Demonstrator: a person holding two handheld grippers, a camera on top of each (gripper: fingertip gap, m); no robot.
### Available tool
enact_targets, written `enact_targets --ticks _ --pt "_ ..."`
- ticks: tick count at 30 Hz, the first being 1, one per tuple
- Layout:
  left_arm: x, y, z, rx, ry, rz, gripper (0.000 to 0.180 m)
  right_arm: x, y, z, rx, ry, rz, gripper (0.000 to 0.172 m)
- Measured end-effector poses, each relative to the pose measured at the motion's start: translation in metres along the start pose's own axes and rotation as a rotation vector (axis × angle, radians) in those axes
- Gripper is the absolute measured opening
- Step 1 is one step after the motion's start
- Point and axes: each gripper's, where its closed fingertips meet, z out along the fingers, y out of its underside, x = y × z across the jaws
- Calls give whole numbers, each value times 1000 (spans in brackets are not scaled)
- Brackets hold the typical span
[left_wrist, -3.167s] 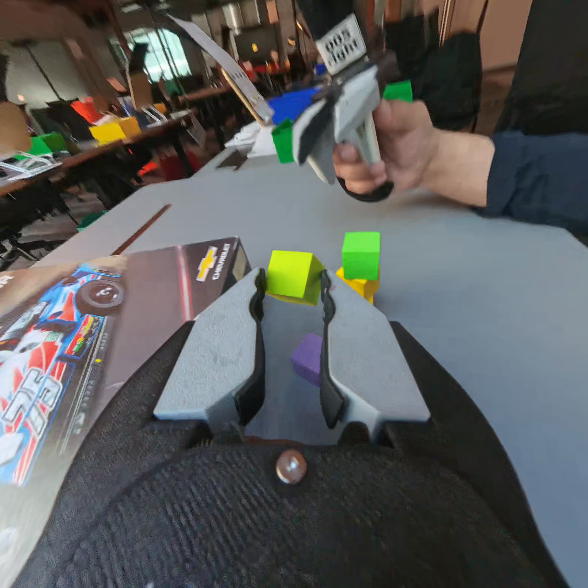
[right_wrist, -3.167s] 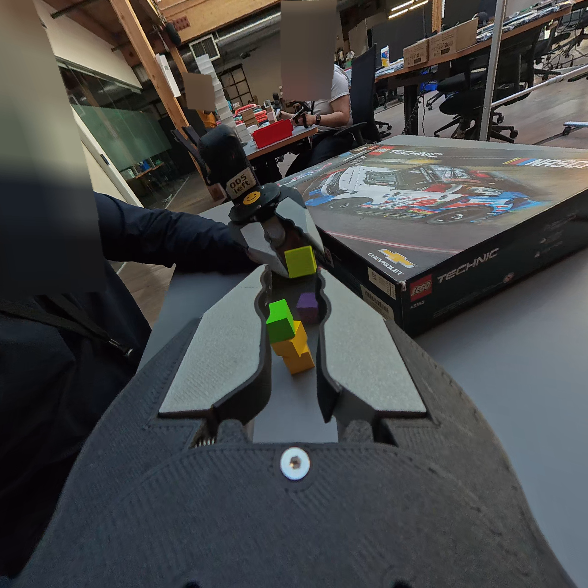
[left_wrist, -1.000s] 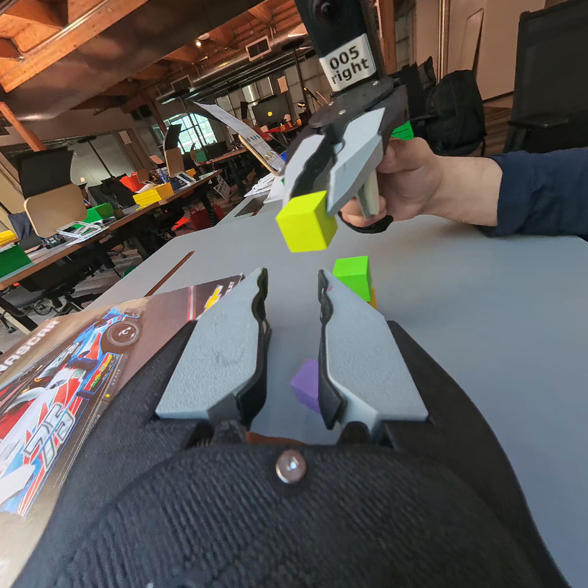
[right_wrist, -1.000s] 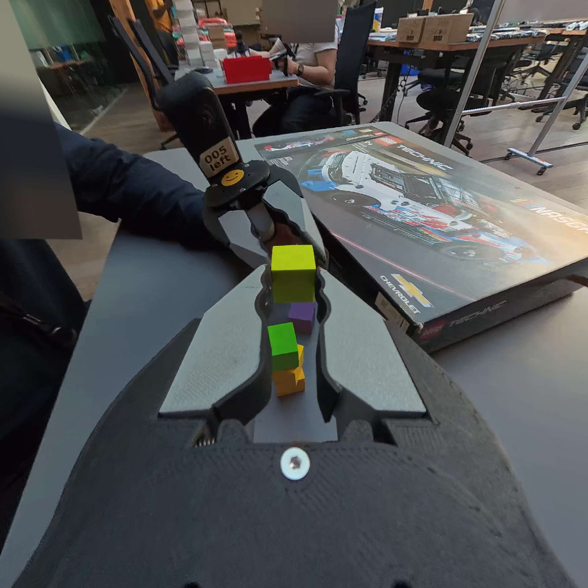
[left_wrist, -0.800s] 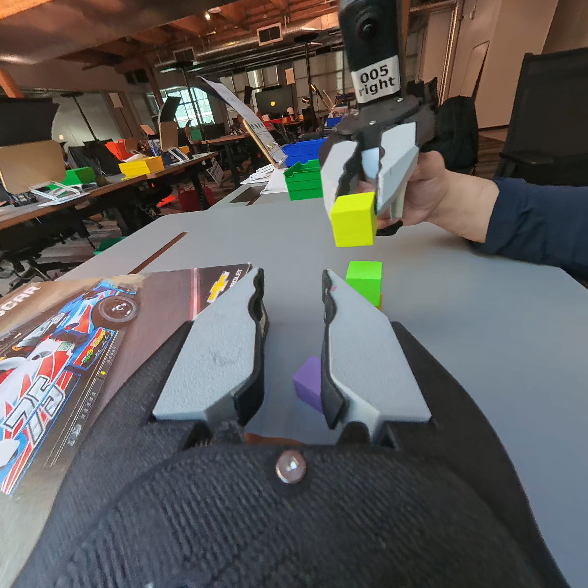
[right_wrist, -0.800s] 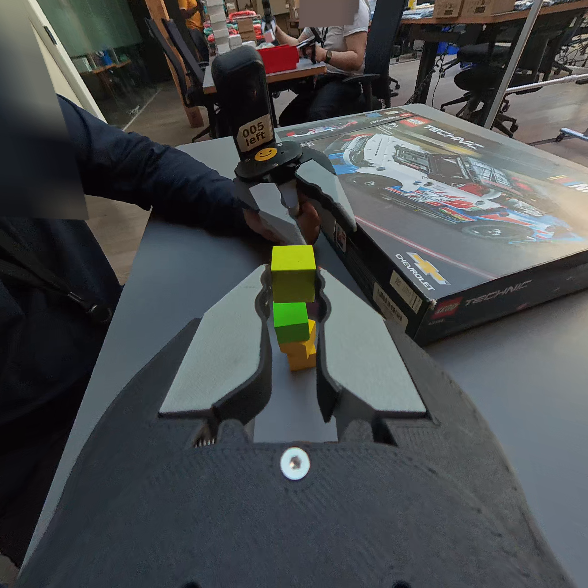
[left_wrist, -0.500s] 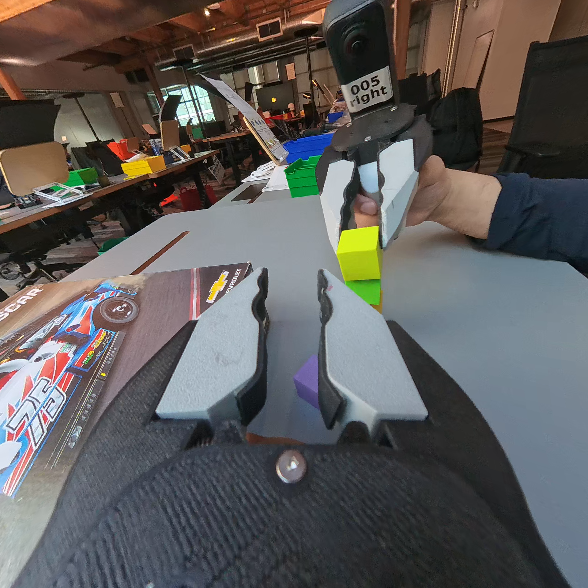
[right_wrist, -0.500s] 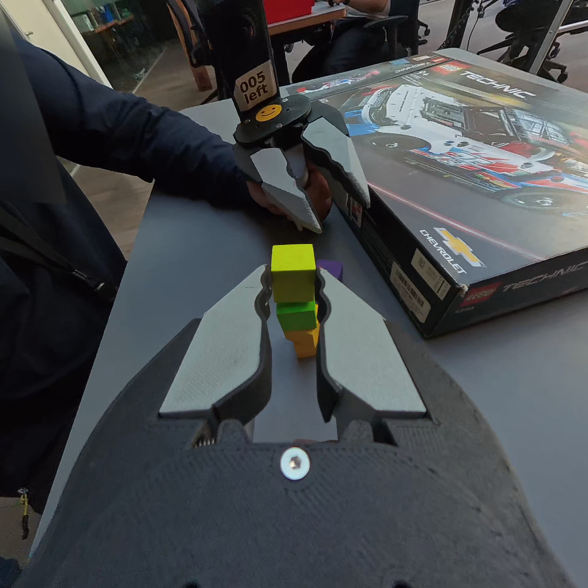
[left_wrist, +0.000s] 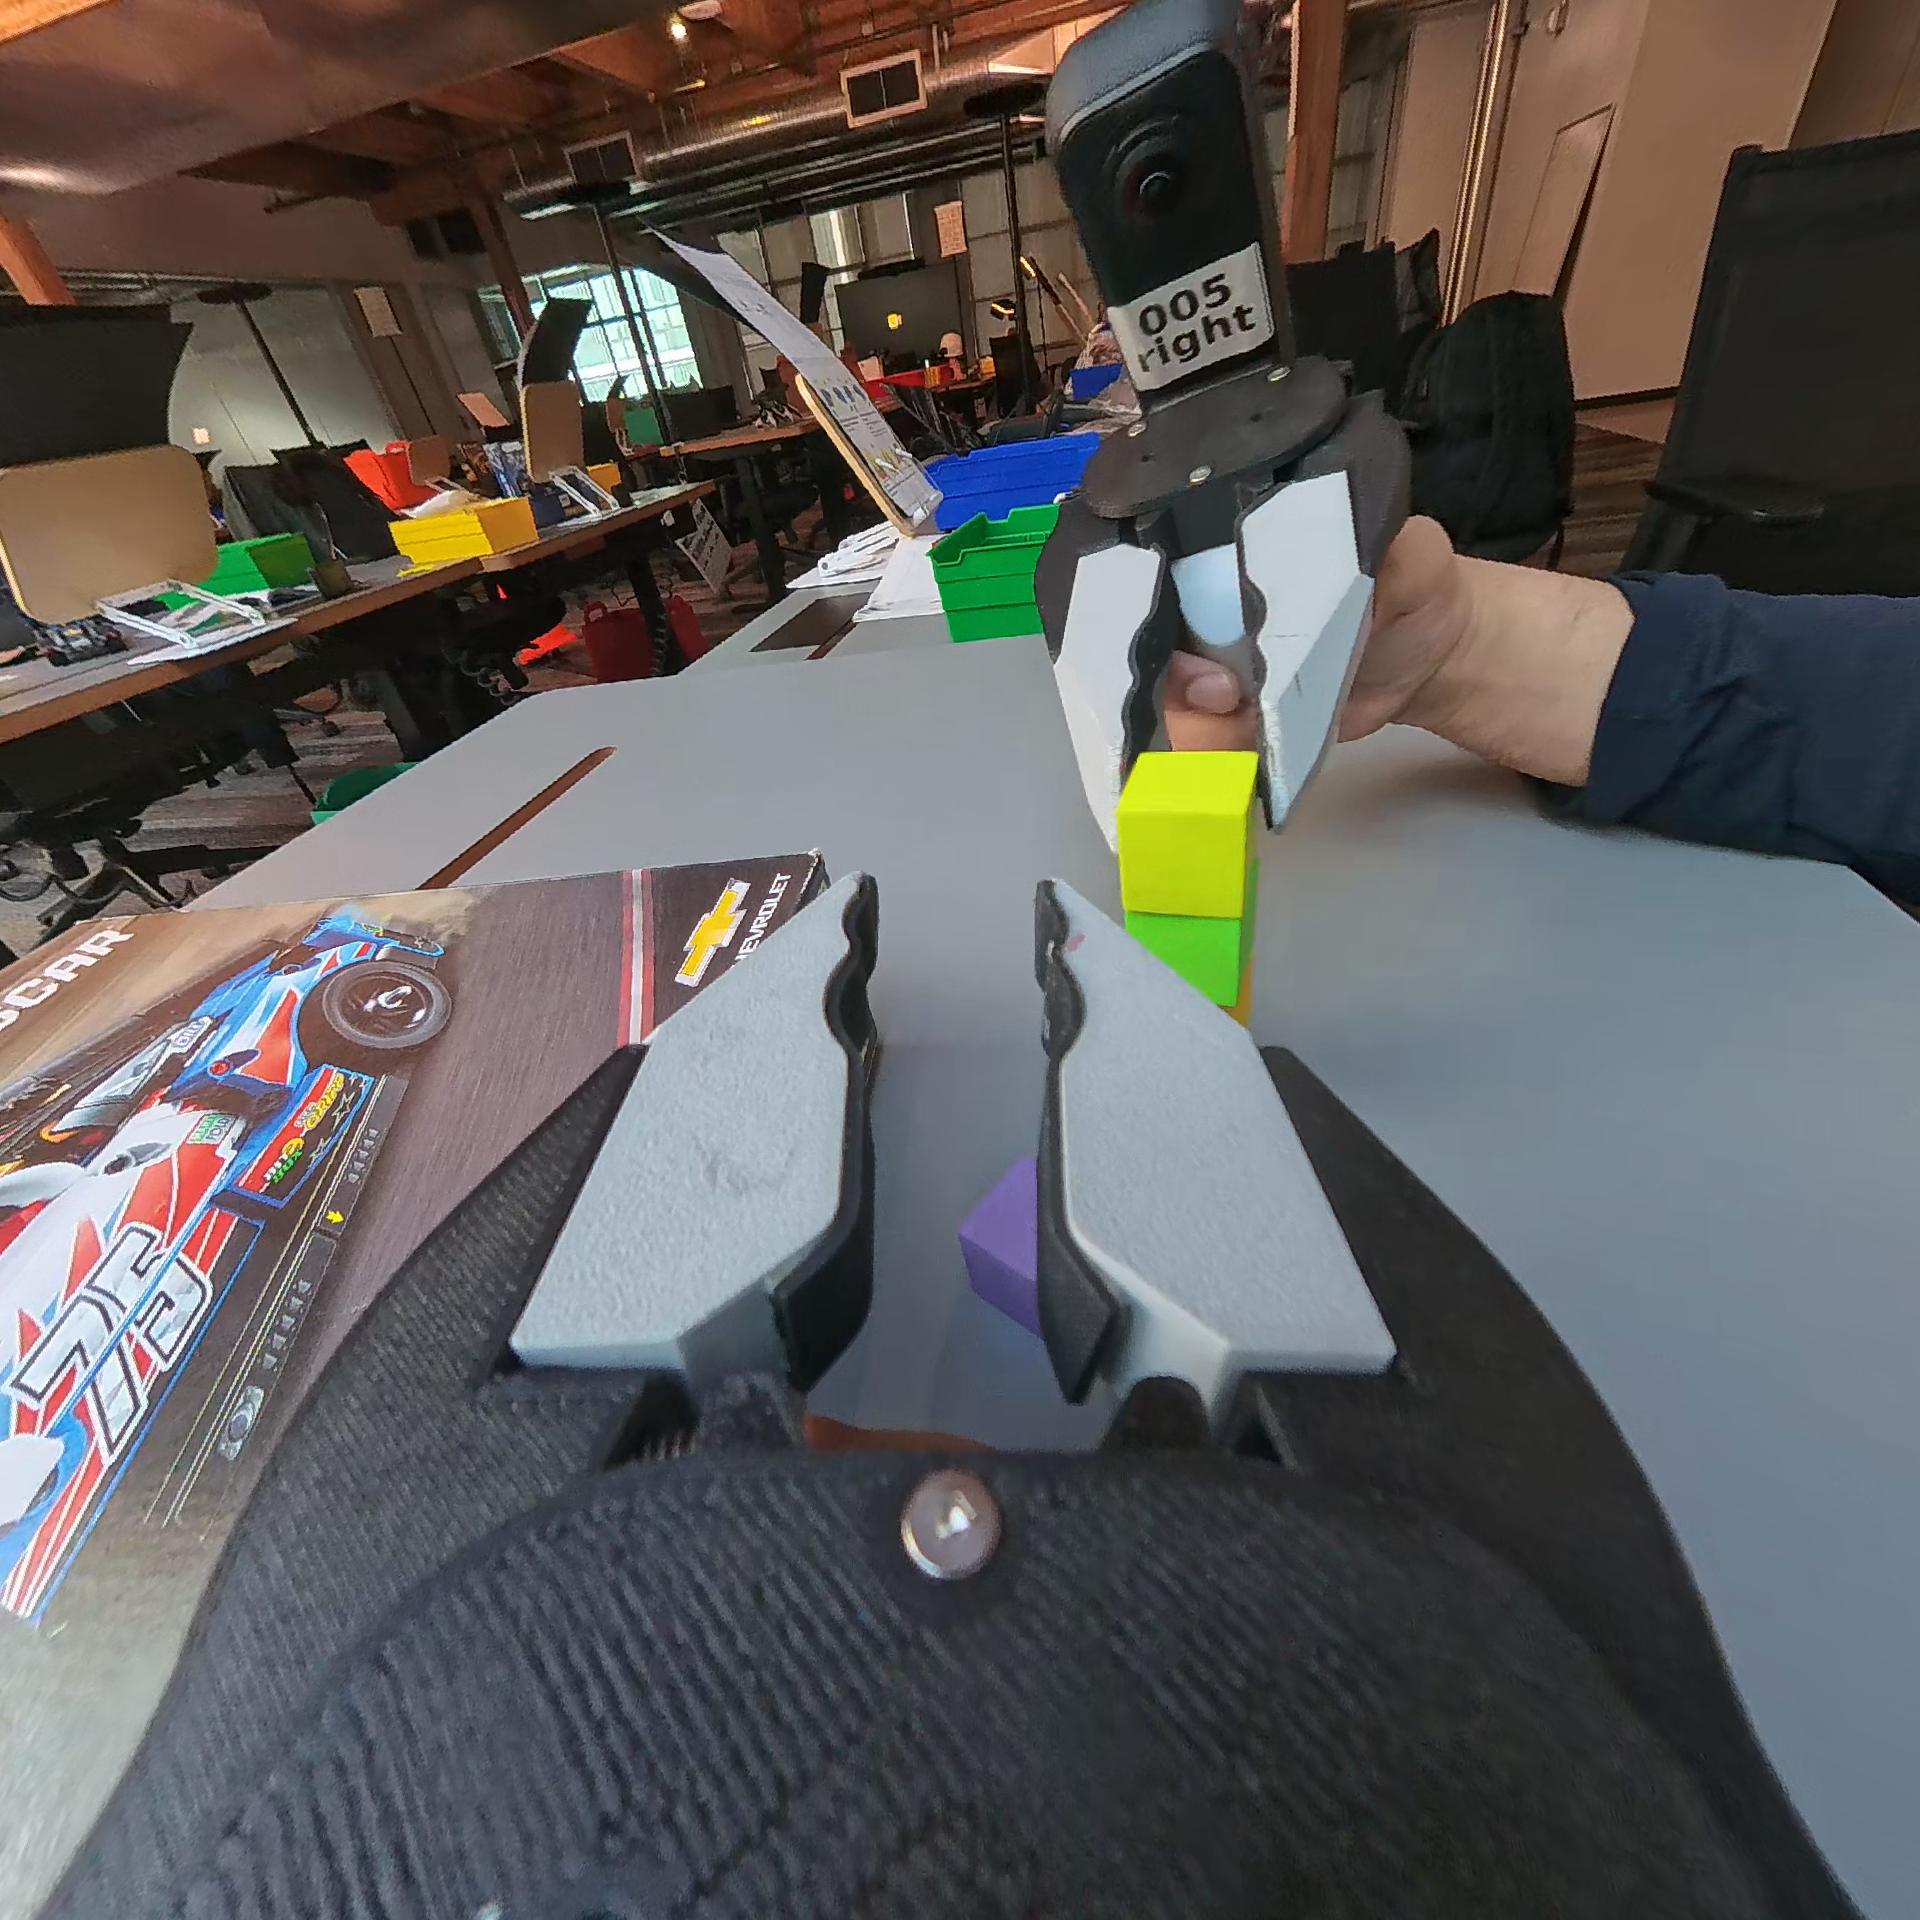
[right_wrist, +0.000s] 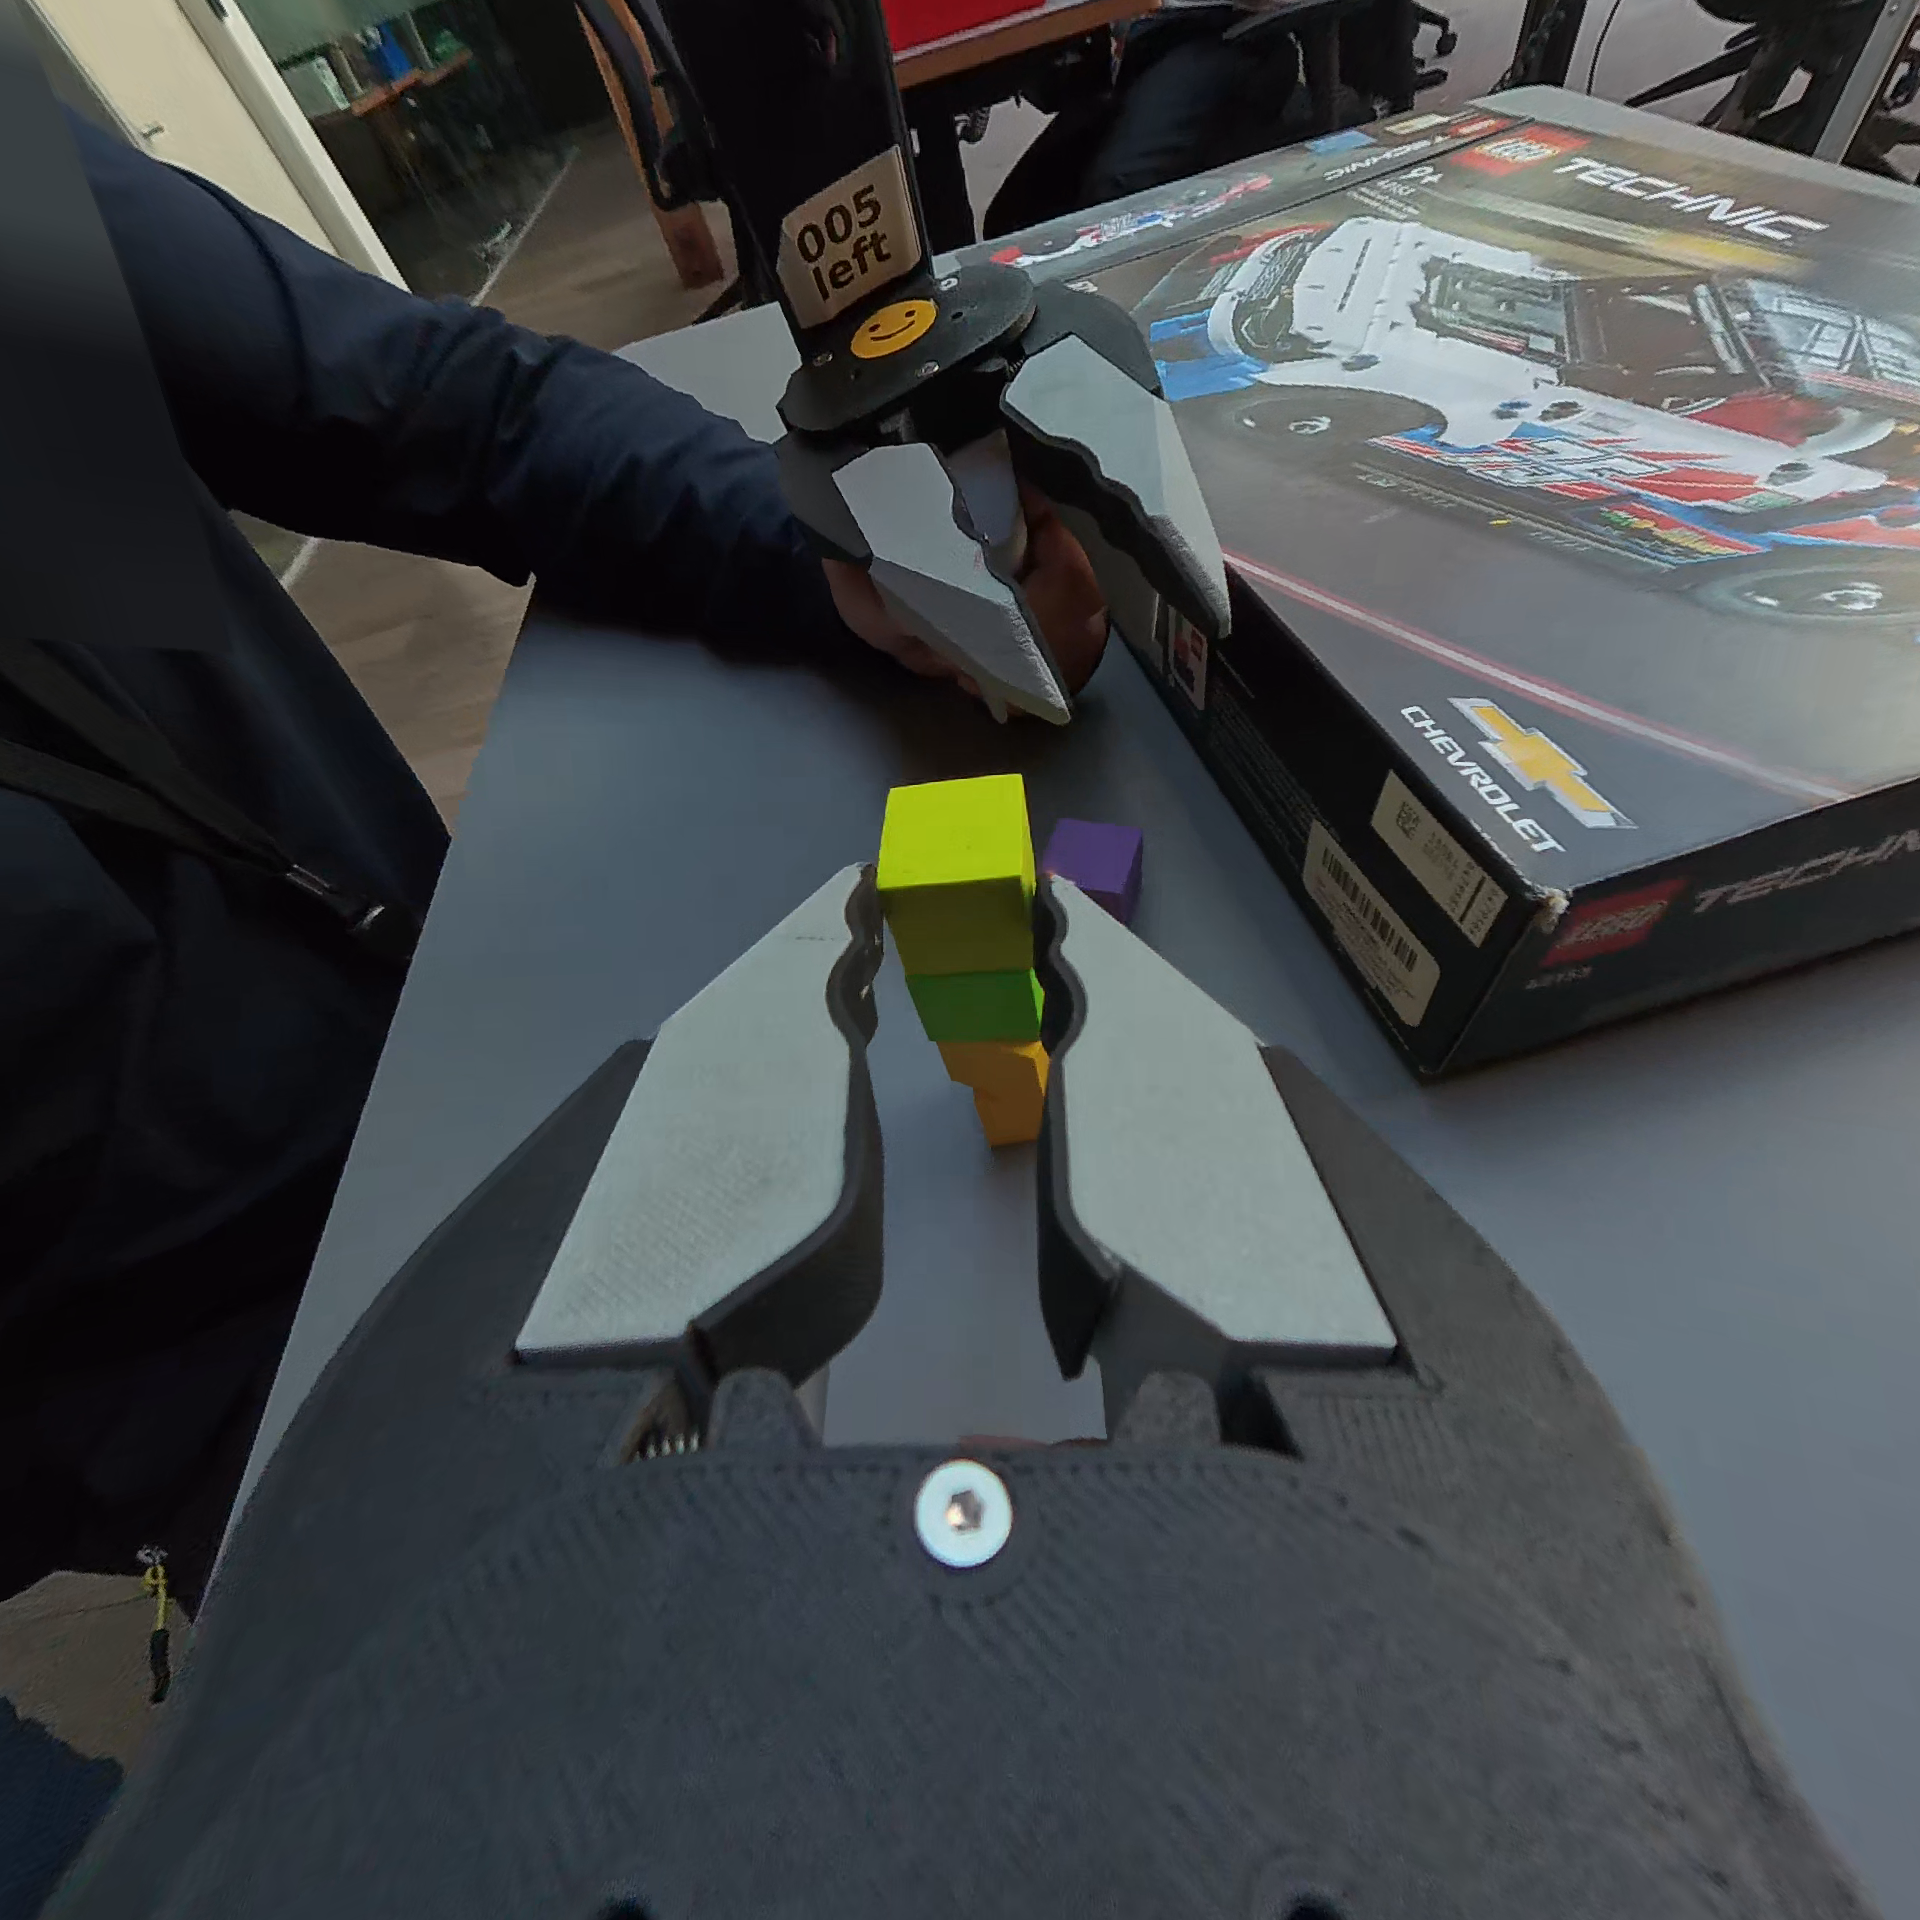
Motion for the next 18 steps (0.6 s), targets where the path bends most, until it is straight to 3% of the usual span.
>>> enact_targets --ticks 9,11,13,18 --pt "8 2 0 -16 75 -10 32 2 1 -2 5 -5 23 33" --pt "17 17 3 -123 140 16 39 2 -2 -5 24 -5 27 34" --pt "22 38 5 -261 162 94 58 3 -7 -9 55 2 24 34" --pt "23 57 2 -373 190 154 56 7 -21 -24 150 25 22 33"
